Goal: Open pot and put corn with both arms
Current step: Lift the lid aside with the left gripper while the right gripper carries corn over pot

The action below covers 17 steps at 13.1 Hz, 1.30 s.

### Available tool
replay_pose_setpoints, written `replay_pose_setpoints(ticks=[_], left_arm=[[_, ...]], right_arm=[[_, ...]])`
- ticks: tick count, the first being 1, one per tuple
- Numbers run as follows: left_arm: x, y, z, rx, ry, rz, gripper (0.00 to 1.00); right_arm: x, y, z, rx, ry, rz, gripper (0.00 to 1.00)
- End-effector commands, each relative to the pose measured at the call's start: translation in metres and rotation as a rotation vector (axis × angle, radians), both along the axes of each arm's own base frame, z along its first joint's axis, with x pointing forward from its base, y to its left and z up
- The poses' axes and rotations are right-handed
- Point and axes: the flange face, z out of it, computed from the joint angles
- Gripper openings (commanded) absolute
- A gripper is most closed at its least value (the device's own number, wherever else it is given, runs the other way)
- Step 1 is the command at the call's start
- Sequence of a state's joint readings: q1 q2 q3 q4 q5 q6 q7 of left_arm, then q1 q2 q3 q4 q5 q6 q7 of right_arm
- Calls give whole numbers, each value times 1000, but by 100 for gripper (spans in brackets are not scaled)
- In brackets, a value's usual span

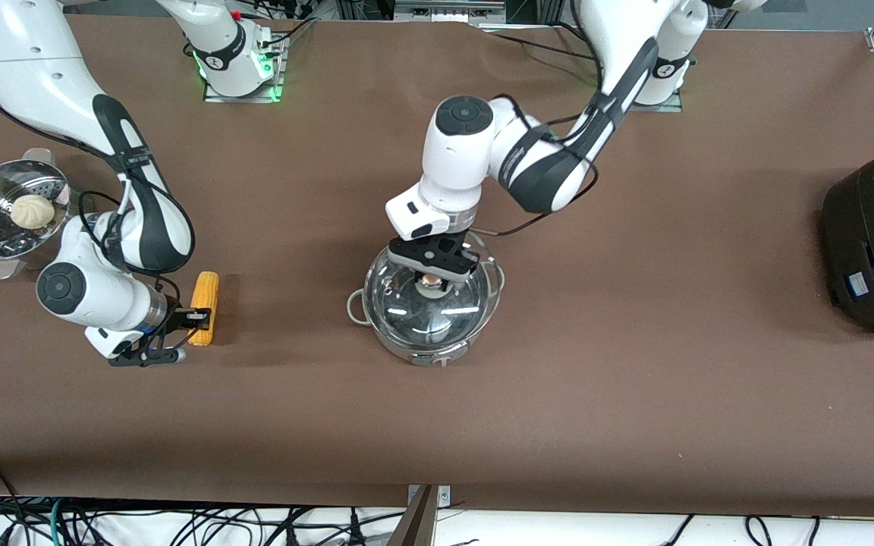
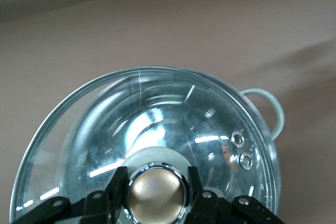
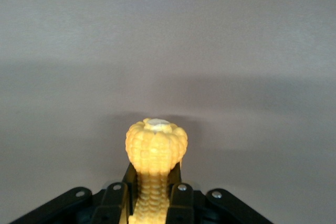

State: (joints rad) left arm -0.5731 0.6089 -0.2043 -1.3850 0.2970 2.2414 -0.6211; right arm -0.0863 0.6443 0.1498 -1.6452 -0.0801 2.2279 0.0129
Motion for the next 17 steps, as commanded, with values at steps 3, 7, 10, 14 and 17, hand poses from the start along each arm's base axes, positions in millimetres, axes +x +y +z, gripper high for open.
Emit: replay_pose_setpoints(ticks=[3,7,10,14,17], left_arm=[[25,99,67,166,59,131,10],[68,221,48,327,231,-27,13],[84,293,7,334,303,-29,13],[71,336,-69,313,312,-64,13],[64,355,-99,290,297,-104,43]], right_arm=[[-14,36,76,39,30,31,2],[-28,144,159,147,11,-95,2],[-45,250,196,179,-26,-183,2],[-54,352,197,198,-109,-212,2],[-54,387,164,223,-171,-227,2]])
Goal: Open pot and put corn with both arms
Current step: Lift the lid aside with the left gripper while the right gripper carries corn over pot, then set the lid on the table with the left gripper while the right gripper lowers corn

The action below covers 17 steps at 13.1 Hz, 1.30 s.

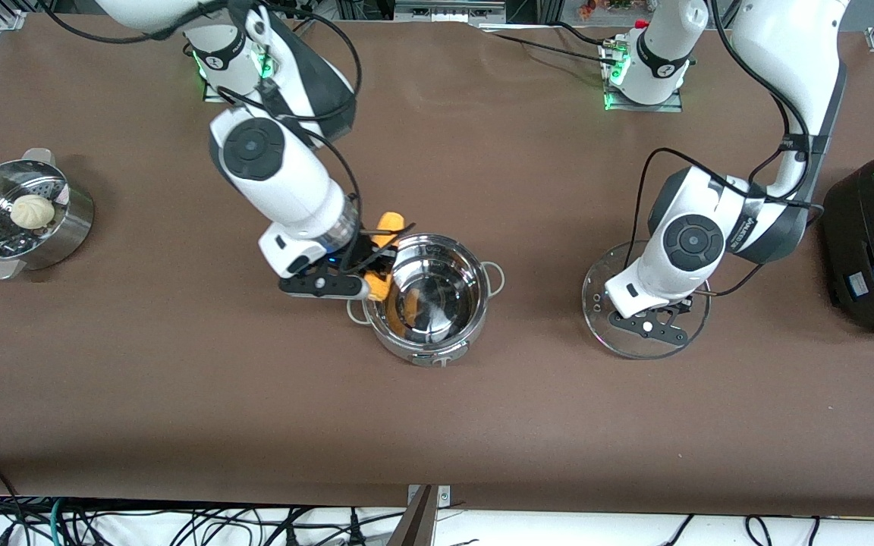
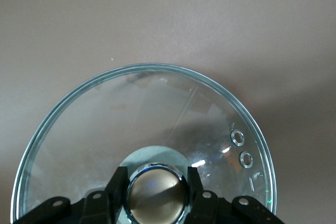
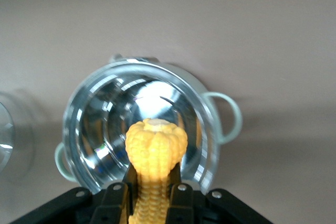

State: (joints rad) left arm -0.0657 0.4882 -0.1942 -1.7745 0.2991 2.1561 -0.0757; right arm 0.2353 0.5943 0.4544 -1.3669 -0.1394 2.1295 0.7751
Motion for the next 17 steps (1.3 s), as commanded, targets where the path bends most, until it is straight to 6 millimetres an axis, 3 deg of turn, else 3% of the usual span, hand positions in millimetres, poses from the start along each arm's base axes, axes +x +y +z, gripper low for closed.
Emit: replay_pose_setpoints(ticks=[1,2,4,5,6,7,9,11,13,14,17], left_arm=[[-8,8,7,7,-19,-47,77],[-7,8,11,2,-23,-43,100],[-7,10,40,11,-46,-34,100],[-10,12,56,27,-38,-27,100],[-14,13,83,36,-42,-12,100],[-21,13,109,12,-27,29,100],[-28,18,173,-91,-35,129,100],[-28,47,232,-154,-24,218,100],[-32,67,286,-165,15,260,100],[-37,72,305,-154,35,257,100],[-52,78,327,-132,37,304,100]], right_arm=[[13,21,-34,7,-49,-34,2],[15,24,-47,-2,-66,-35,2],[19,28,-69,4,-91,-30,6],[17,33,-75,6,-86,-24,25],[15,36,-79,7,-78,-30,71],[12,37,-82,5,-69,-39,100],[2,49,-82,2,-60,-18,100],[-7,53,-69,-33,-36,2,100],[-15,37,-25,-114,-11,20,100],[-14,19,-5,-160,-3,48,100],[29,-116,41,-229,69,230,100]])
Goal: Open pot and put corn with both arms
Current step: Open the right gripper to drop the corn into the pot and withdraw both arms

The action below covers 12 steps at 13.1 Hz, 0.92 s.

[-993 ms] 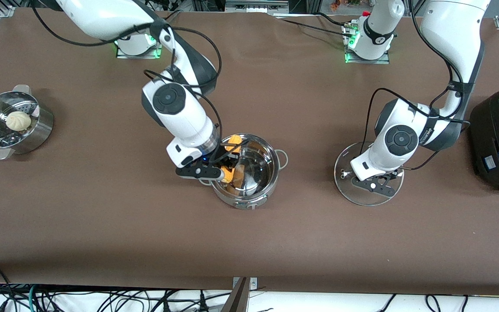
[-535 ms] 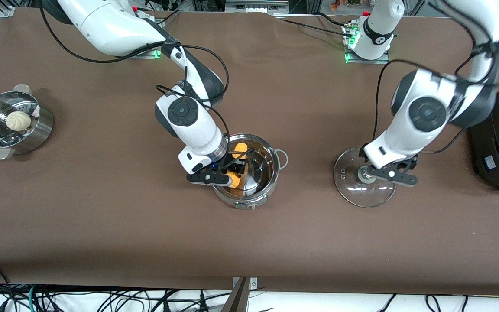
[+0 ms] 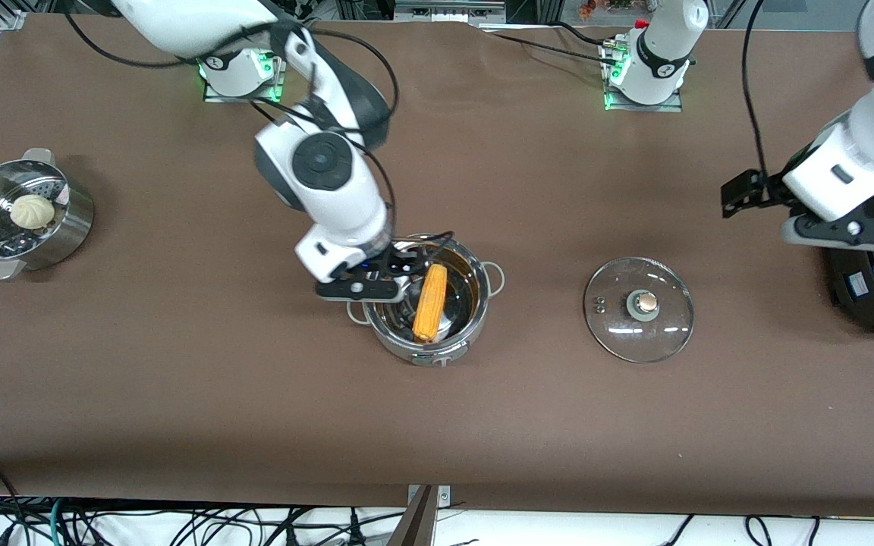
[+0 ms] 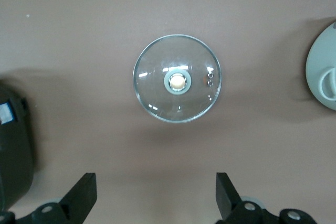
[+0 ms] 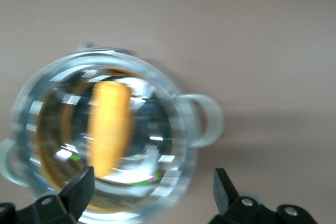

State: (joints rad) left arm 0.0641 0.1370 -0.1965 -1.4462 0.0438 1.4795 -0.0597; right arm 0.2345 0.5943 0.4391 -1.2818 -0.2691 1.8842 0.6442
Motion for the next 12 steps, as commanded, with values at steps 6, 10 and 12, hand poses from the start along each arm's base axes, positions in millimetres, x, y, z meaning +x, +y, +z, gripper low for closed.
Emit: replay_pose_setpoints(ticks=[6,10,12], left_arm=[[-36,14,-3,-24,-24,70,100],[-35,17,-1,-47,-21,56,100],[-35,18,-1,-48,-19,58,100]], right_arm=[[38,-283,71,-5,197,-96,100],[28,-329,83,-53,205,-111,100],[5,-334,87,-90,128,-166,100]])
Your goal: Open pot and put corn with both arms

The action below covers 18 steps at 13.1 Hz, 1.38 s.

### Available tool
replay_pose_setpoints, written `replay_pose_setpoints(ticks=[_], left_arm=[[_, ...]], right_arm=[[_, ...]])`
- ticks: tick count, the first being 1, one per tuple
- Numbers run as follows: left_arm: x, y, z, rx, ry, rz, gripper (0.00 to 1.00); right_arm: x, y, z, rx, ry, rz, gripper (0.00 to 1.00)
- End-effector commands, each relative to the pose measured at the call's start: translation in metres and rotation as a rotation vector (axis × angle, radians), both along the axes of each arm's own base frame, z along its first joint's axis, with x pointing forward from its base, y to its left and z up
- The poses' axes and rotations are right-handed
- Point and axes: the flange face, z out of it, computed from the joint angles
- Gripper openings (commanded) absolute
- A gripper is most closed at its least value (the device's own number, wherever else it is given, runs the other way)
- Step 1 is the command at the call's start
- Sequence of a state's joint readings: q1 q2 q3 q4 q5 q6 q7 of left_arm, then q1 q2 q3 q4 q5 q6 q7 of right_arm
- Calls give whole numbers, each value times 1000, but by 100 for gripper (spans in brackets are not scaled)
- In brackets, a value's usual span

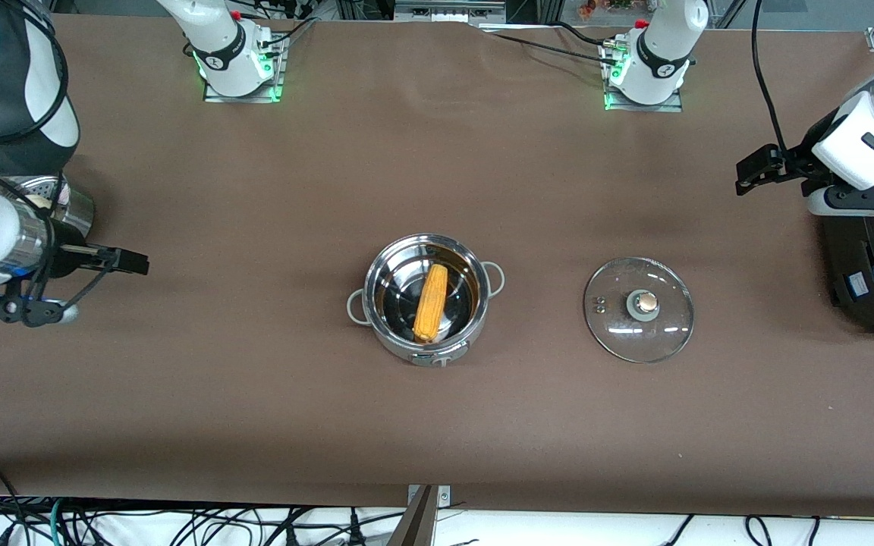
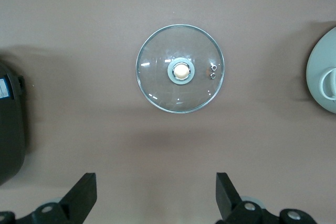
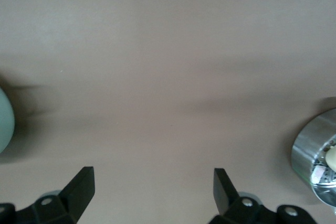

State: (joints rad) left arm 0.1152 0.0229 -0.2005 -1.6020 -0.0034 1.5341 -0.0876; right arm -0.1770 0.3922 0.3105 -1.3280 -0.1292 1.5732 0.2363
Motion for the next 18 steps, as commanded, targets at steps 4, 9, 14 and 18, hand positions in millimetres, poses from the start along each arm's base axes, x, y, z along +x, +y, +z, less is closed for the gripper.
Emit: replay_pose_setpoints(ticks=[4,9,14,18], left_arm=[[-6,-1,4,-24,-12,-14,100],[-6,-1,4,-23,-12,-10,100],[-6,-1,4,-23,-10,-10,100],[-6,-1,4,-23,-10,-10,100]], right_arm=[[-78,-8,31,-73,-84,-94,100],[-61,-6,17,-35,-75,-32,100],[-52,-12,7,-28,-64,-43,100],[-51,-10,5,-24,-62,-42,100]])
